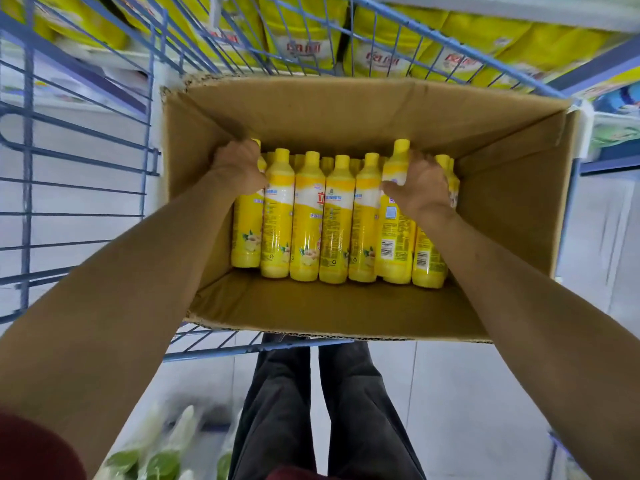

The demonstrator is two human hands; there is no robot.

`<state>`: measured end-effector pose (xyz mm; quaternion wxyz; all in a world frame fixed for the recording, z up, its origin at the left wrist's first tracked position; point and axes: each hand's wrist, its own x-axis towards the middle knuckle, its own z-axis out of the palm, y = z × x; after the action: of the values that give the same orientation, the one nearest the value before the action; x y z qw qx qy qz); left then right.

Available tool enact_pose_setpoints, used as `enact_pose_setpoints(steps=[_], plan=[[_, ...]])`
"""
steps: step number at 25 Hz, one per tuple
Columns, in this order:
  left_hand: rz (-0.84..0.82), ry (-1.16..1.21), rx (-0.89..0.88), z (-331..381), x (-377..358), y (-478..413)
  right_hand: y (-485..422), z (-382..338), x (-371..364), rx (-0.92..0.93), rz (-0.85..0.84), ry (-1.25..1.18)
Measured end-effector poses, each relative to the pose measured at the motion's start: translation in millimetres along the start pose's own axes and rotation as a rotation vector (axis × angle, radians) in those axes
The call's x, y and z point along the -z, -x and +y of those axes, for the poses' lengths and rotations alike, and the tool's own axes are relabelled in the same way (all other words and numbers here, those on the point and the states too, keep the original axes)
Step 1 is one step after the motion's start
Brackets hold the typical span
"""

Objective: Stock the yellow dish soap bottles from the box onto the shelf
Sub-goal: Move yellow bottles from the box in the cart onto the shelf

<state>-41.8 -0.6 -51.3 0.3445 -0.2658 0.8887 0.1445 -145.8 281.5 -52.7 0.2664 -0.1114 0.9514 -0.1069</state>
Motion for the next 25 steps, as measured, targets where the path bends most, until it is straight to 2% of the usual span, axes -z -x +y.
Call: enact_pose_setpoints(steps=[6, 13, 17, 20, 25], plan=[[-0.032, 0.188, -0.002, -12, -8, 10, 6, 0, -1, -0.005, 0.005, -0.03], [0.187, 0.196, 0.015, -6, -27, 29, 12, 3, -8, 0.022, 0.041, -0.058], [0.057, 0.448, 0.115, -14, -15, 0, 13, 4, -10, 0.024, 0.06, -0.088], [-0.039, 0.545, 0.199, -9, -9, -17, 14, 4, -11, 0.025, 0.075, -0.108], [-0.015, 0.563, 0.209, -1, -15, -22, 16, 5, -14, 0.015, 0.087, -0.125]])
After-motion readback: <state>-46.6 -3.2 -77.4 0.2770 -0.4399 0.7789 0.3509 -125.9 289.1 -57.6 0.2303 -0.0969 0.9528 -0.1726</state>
